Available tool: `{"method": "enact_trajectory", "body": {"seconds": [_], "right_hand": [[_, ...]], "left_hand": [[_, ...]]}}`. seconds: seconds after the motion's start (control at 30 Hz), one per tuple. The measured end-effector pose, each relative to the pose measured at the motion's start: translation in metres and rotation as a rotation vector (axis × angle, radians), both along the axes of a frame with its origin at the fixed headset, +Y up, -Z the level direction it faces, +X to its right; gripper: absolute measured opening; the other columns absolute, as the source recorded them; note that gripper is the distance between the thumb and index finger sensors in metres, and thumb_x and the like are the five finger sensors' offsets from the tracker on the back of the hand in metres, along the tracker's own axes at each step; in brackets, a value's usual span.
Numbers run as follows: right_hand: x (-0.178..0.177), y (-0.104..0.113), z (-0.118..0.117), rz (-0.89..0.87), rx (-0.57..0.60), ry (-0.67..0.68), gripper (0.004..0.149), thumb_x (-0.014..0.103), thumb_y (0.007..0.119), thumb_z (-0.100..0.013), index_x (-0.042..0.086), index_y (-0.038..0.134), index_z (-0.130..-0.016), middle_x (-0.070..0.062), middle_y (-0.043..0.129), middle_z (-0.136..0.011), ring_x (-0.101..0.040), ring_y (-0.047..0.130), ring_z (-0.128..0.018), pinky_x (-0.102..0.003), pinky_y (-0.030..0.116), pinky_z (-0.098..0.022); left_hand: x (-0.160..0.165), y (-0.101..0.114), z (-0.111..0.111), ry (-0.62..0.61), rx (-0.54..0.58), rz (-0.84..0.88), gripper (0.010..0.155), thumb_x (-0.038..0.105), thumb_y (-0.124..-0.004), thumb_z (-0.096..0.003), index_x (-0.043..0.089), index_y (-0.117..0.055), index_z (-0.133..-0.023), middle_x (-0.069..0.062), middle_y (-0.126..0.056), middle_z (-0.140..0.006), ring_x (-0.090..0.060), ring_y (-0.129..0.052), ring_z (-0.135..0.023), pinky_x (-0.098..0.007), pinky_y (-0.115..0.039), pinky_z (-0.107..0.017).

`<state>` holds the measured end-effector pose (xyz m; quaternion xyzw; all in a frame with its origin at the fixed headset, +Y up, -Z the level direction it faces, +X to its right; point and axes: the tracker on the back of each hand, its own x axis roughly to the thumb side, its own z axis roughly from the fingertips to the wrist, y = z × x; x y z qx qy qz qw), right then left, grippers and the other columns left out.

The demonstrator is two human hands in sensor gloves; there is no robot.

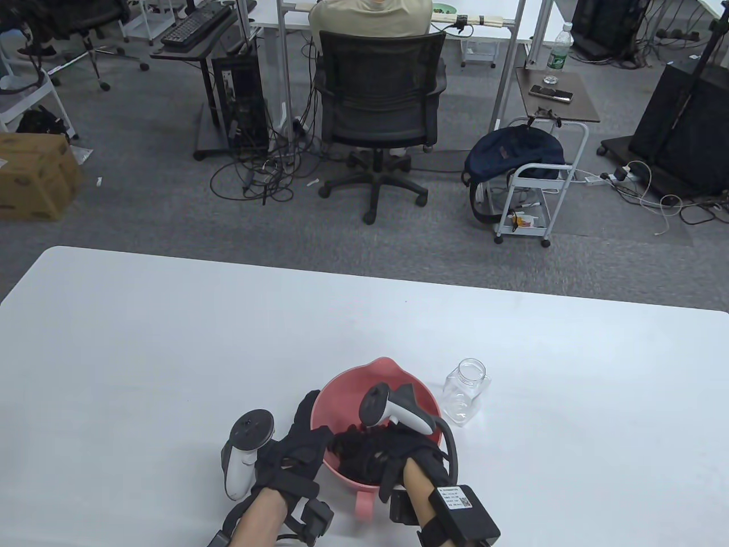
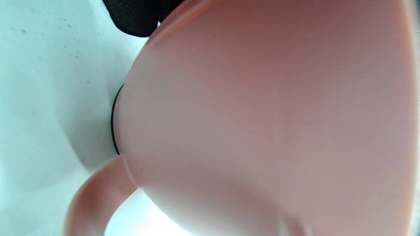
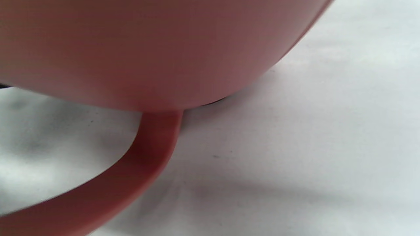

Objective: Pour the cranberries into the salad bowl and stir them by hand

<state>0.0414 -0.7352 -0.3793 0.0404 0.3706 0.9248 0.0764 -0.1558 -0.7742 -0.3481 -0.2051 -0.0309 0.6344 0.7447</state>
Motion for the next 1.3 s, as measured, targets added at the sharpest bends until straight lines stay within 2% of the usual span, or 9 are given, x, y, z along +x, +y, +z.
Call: {"method": "enact_trajectory", "body": {"seconds": [0.17, 0.27, 0.4, 0.67, 0.87, 0.97, 1.0, 1.07, 1.3], "right_hand": [[-0.0005, -0.0007, -0.0005, 0.019, -0.012, -0.007, 0.066, 0.079, 0.075, -0.038, 0.077, 0.047, -0.097, 0.046, 0.045, -0.119, 0.007, 0.045, -0.117, -0.036, 0.070, -0.083], [-0.0005, -0.0015, -0.0001, 0.034, -0.007, -0.015, 0.066, 0.079, 0.075, -0.039, 0.078, 0.043, -0.097, 0.036, 0.034, -0.122, -0.003, 0.042, -0.118, -0.036, 0.069, -0.083], [-0.0003, -0.0022, -0.0001, 0.038, -0.003, -0.051, 0.067, 0.078, 0.073, -0.042, 0.075, 0.037, -0.099, 0.025, 0.022, -0.122, -0.005, 0.042, -0.118, -0.038, 0.067, -0.082], [0.0005, -0.0018, 0.0013, 0.041, -0.016, -0.093, 0.074, 0.078, 0.072, -0.045, 0.061, 0.033, -0.106, 0.026, 0.018, -0.121, -0.015, 0.048, -0.112, -0.037, 0.065, -0.080], [0.0004, -0.0013, 0.0011, 0.053, -0.022, -0.090, 0.086, 0.079, 0.069, -0.048, 0.040, 0.029, -0.113, 0.012, 0.024, -0.123, -0.021, 0.055, -0.108, -0.035, 0.066, -0.079], [-0.0003, -0.0004, 0.0004, 0.063, -0.007, -0.085, 0.088, 0.077, 0.069, -0.049, 0.030, 0.032, -0.114, 0.003, 0.033, -0.122, -0.021, 0.063, -0.104, -0.034, 0.070, -0.076], [0.0001, -0.0008, -0.0001, 0.076, 0.002, -0.085, 0.090, 0.077, 0.070, -0.050, 0.025, 0.033, -0.114, -0.007, 0.036, -0.123, -0.020, 0.067, -0.102, -0.033, 0.073, -0.074], [-0.0009, 0.0009, -0.0004, 0.120, 0.036, -0.075, 0.089, 0.077, 0.070, -0.050, 0.021, 0.042, -0.113, -0.011, 0.046, -0.120, -0.016, 0.074, -0.098, -0.028, 0.077, -0.070], [-0.0006, 0.0022, -0.0014, 0.179, 0.058, -0.088, 0.081, 0.077, 0.071, -0.050, 0.021, 0.061, -0.106, -0.006, 0.079, -0.103, 0.000, 0.095, -0.067, -0.012, 0.089, -0.041]], "left_hand": [[-0.0001, -0.0003, 0.0000, -0.004, -0.006, 0.004, 0.073, 0.040, -0.062, -0.0608, 0.039, -0.012, -0.114, -0.008, -0.030, -0.126, -0.043, -0.043, -0.113, -0.055, -0.056, -0.079], [-0.0002, -0.0005, -0.0002, -0.009, -0.003, 0.002, 0.073, 0.040, -0.062, -0.0609, 0.039, -0.012, -0.114, -0.008, -0.029, -0.127, -0.043, -0.043, -0.113, -0.055, -0.056, -0.080], [-0.0002, -0.0011, 0.0001, -0.006, -0.007, 0.007, 0.073, 0.041, -0.062, -0.0610, 0.040, -0.012, -0.114, -0.008, -0.029, -0.127, -0.042, -0.043, -0.113, -0.055, -0.056, -0.080], [0.0003, -0.0015, 0.0004, -0.005, -0.010, 0.011, 0.073, 0.041, -0.062, -0.0610, 0.040, -0.013, -0.114, -0.008, -0.030, -0.127, -0.042, -0.043, -0.113, -0.055, -0.056, -0.080], [0.0007, -0.0020, 0.0009, 0.000, -0.011, 0.014, 0.072, 0.041, -0.062, -0.0608, 0.040, -0.013, -0.114, -0.008, -0.030, -0.127, -0.043, -0.043, -0.113, -0.055, -0.056, -0.080], [0.0007, -0.0022, 0.0010, -0.001, -0.013, 0.016, 0.072, 0.041, -0.061, -0.0609, 0.040, -0.013, -0.114, -0.008, -0.030, -0.127, -0.043, -0.043, -0.113, -0.055, -0.056, -0.080], [0.0008, -0.0022, 0.0013, 0.003, -0.012, 0.017, 0.072, 0.041, -0.062, -0.0608, 0.040, -0.013, -0.115, -0.008, -0.030, -0.127, -0.043, -0.043, -0.113, -0.055, -0.056, -0.080], [0.0009, -0.0021, 0.0014, 0.003, -0.013, 0.016, 0.072, 0.041, -0.062, -0.0609, 0.040, -0.013, -0.114, -0.008, -0.030, -0.127, -0.042, -0.043, -0.113, -0.055, -0.056, -0.080], [0.0015, -0.0022, 0.0015, 0.005, -0.023, 0.028, 0.072, 0.041, -0.061, -0.0609, 0.040, -0.013, -0.114, -0.008, -0.029, -0.127, -0.043, -0.042, -0.113, -0.055, -0.055, -0.080]]}}
